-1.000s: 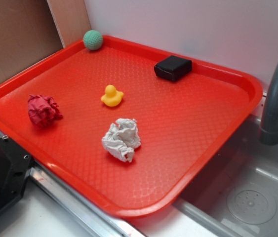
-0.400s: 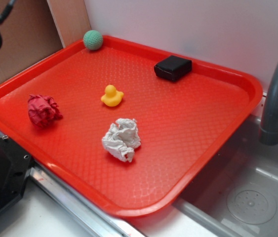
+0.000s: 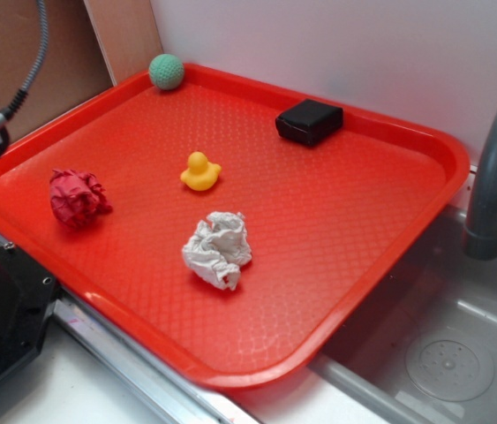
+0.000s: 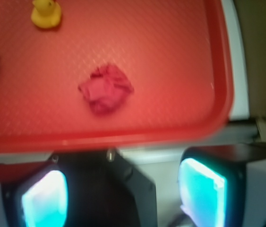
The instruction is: Grab the red paper.
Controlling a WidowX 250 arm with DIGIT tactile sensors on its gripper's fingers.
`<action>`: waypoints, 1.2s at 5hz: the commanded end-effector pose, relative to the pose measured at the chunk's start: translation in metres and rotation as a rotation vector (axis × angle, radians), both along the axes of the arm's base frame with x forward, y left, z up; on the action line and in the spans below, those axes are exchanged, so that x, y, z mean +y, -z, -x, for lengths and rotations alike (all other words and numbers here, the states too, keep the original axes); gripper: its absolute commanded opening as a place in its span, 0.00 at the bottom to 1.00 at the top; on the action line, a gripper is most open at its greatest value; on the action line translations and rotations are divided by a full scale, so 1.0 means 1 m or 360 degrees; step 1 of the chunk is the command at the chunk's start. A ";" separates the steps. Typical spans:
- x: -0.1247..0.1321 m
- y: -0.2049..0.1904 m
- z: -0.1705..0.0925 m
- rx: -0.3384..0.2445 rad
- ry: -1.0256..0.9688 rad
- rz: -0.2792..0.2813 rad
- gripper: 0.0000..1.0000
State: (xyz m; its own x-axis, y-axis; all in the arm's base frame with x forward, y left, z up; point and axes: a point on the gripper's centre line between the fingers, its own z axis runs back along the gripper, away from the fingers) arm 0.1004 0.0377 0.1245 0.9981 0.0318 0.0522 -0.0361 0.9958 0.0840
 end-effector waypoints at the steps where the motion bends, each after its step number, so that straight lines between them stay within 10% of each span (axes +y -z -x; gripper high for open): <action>1: -0.003 0.058 -0.055 -0.0050 0.0198 0.0171 1.00; 5: -0.026 0.101 -0.049 0.0289 0.0264 0.0163 1.00; 6: -0.030 0.093 -0.059 0.0301 0.0209 0.0148 0.00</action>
State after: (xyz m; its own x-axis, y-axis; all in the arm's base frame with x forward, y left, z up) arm 0.1544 0.0092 0.0278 0.9830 -0.0945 -0.1574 0.0922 0.9955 -0.0215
